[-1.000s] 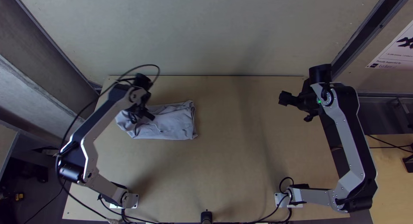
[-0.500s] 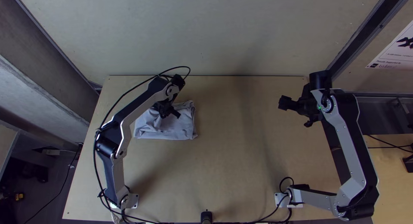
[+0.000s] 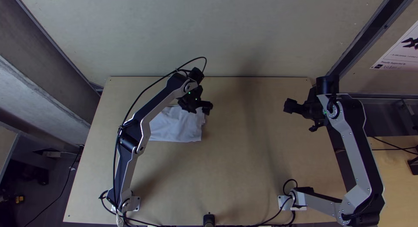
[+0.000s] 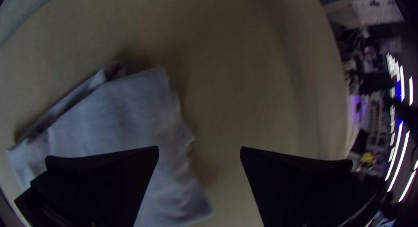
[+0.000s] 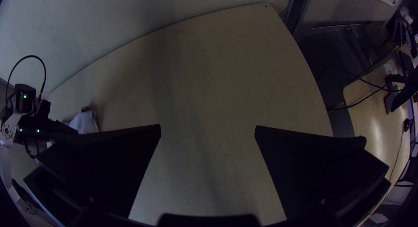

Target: Fold the t-shirt

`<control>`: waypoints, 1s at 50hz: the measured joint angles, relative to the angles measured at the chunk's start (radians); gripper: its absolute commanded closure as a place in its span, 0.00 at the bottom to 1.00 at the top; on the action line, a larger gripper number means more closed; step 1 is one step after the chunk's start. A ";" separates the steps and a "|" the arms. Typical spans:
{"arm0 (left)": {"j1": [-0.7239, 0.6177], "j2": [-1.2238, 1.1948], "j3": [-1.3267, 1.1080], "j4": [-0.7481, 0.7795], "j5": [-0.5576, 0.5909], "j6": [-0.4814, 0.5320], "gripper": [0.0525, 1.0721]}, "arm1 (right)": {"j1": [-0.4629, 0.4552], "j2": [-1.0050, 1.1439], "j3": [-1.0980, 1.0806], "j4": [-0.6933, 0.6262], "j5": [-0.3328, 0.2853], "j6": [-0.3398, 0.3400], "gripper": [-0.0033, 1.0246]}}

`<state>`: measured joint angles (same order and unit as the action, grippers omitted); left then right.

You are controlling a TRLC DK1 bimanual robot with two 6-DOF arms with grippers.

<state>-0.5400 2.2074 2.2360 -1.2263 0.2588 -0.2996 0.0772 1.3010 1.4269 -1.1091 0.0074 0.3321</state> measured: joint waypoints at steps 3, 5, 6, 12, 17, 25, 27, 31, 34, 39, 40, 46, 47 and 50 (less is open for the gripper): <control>0.009 0.011 0.001 0.029 0.040 -0.039 0.04 | 0.000 -0.002 0.000 0.000 0.000 0.000 0.04; 0.013 0.016 0.001 0.037 0.048 -0.056 0.04 | 0.000 -0.004 0.000 0.001 0.000 0.000 0.04; 0.014 0.018 0.001 0.037 0.049 -0.063 0.04 | 0.000 -0.005 0.000 0.001 0.000 0.000 0.04; 0.026 0.021 0.001 0.039 0.052 -0.075 0.04 | 0.000 -0.019 0.000 0.002 0.000 -0.001 0.04; 0.031 0.016 0.000 0.039 -0.009 -0.066 0.04 | 0.000 -0.024 0.000 0.008 0.000 -0.012 0.04; 0.052 -0.057 -0.053 0.037 -0.114 -0.006 0.04 | -0.004 -0.026 0.000 0.098 0.000 -0.074 0.04; 0.064 -0.093 -0.069 0.036 -0.134 0.018 0.04 | -0.006 -0.028 0.000 0.132 0.000 -0.092 0.04; 0.097 -0.179 -0.090 0.036 -0.156 0.068 0.04 | -0.017 -0.035 0.000 0.230 0.000 -0.130 0.04; 0.125 -0.244 -0.095 0.037 -0.171 0.100 0.04 | -0.029 -0.041 0.002 0.291 0.000 -0.155 0.04; 0.187 -0.360 -0.097 0.037 -0.183 0.154 0.04 | -0.042 -0.045 0.031 0.355 0.000 -0.188 0.04; 0.200 -0.383 -0.097 0.038 -0.185 0.165 0.04 | -0.042 -0.045 0.040 0.368 0.001 -0.192 0.04; 0.288 -0.500 -0.114 0.040 -0.186 0.217 0.04 | -0.048 -0.045 0.102 0.418 0.000 -0.214 0.04; 0.303 -0.519 -0.120 0.041 -0.190 0.225 0.04 | -0.049 -0.045 0.114 0.423 0.000 -0.214 0.04; 0.344 -0.555 -0.128 0.041 -0.190 0.245 0.04 | -0.055 -0.048 0.146 0.444 0.001 -0.227 0.04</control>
<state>-0.1959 1.6520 2.1078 -1.1851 0.0692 -0.0547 0.0219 1.2533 1.5726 -0.6647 0.0082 0.1051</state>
